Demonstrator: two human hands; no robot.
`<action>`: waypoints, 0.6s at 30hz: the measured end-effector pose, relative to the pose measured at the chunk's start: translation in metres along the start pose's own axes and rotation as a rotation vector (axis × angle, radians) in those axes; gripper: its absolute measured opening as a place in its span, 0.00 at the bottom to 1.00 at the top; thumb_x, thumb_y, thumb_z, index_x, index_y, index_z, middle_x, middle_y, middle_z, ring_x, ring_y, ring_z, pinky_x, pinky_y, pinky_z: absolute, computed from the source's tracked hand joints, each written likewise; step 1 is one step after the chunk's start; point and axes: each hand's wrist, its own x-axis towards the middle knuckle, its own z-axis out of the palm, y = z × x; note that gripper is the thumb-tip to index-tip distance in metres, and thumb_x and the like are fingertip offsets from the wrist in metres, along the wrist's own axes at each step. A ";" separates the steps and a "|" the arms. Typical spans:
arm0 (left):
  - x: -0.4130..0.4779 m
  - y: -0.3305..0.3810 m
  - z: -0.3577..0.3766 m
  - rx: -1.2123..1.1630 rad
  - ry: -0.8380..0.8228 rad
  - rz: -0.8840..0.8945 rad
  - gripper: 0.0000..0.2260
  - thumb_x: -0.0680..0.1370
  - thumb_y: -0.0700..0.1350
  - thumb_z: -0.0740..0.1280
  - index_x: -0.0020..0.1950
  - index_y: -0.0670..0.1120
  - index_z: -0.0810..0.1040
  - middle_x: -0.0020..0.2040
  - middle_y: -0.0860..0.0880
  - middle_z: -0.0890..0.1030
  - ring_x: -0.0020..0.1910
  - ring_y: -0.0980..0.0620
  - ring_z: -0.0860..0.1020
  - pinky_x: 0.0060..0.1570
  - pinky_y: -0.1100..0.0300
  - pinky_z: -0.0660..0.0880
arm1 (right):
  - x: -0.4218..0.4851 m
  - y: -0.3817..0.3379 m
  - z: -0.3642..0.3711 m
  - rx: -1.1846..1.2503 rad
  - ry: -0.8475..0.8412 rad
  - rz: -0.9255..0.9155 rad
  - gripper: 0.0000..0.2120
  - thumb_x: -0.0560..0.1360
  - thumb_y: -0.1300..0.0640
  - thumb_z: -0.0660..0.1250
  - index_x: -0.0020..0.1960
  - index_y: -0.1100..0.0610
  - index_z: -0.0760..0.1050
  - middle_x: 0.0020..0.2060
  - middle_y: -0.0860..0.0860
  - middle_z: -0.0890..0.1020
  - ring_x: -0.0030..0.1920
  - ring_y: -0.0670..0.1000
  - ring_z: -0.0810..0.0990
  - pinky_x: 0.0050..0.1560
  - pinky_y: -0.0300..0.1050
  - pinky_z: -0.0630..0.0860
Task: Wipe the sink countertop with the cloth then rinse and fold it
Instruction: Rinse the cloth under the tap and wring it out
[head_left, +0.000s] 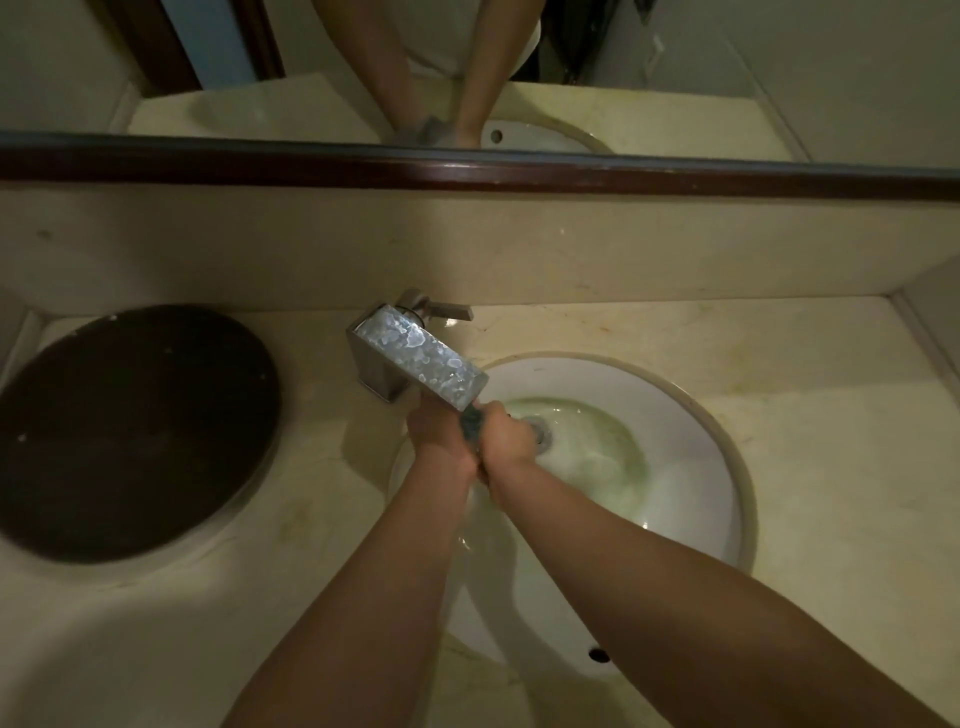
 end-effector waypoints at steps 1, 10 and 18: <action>-0.004 0.001 0.001 -0.055 -0.062 0.007 0.06 0.71 0.47 0.68 0.39 0.47 0.74 0.41 0.44 0.77 0.38 0.46 0.77 0.49 0.50 0.75 | -0.001 -0.001 -0.001 0.011 -0.018 0.031 0.13 0.74 0.50 0.60 0.40 0.59 0.74 0.36 0.55 0.78 0.37 0.56 0.77 0.34 0.43 0.72; 0.000 0.008 -0.011 0.015 -0.248 0.040 0.08 0.81 0.40 0.58 0.50 0.44 0.77 0.52 0.40 0.80 0.55 0.41 0.78 0.65 0.44 0.71 | 0.013 -0.005 -0.012 0.136 -0.034 0.012 0.14 0.74 0.50 0.64 0.34 0.57 0.74 0.34 0.55 0.78 0.38 0.56 0.77 0.36 0.45 0.70; 0.015 0.000 -0.017 0.267 -0.119 0.140 0.14 0.78 0.42 0.66 0.63 0.42 0.74 0.60 0.40 0.79 0.53 0.44 0.78 0.53 0.51 0.76 | 0.009 0.004 0.000 0.097 -0.074 -0.044 0.16 0.73 0.42 0.63 0.41 0.54 0.78 0.40 0.53 0.81 0.41 0.53 0.79 0.45 0.46 0.74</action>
